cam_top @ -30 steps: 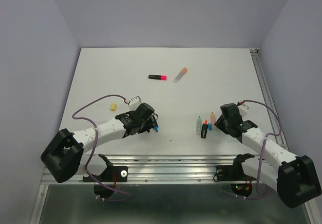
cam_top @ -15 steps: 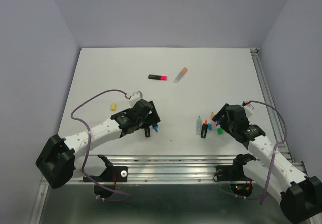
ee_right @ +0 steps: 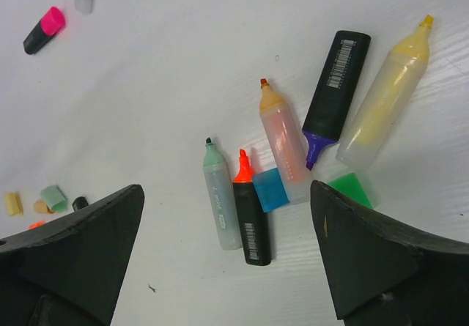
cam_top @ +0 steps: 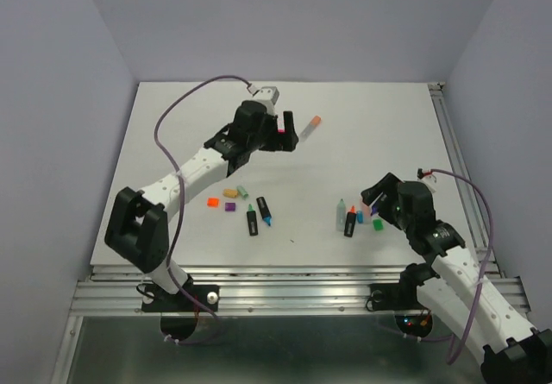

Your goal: Open the pen caps

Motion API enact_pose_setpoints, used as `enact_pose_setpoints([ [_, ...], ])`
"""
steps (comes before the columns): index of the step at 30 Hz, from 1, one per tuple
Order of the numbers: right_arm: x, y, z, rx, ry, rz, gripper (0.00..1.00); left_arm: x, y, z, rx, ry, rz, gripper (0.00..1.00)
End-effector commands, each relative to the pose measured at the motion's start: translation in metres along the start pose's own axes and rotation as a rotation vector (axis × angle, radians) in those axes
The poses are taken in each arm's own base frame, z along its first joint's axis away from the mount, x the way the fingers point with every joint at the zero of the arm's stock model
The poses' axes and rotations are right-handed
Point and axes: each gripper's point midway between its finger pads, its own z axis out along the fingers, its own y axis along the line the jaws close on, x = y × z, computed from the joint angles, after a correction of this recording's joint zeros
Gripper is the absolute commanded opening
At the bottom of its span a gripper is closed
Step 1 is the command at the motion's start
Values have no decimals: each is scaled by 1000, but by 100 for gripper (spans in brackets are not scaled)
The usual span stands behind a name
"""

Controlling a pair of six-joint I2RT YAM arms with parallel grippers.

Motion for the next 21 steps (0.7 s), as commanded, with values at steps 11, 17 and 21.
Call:
enact_pose_setpoints([
  [11, -3, 35, -8, -160, 30, 9, 100, -105, 82, 131, 79, 93, 480, 99],
  [17, -7, 24, -13, -111, 9, 9, 100, -79, 104, 155, 81, 197, 553, 99],
  [21, -11, 24, -17, -126, -23, 19, 100, -61, 113, 155, 103, 247, 547, 99],
])
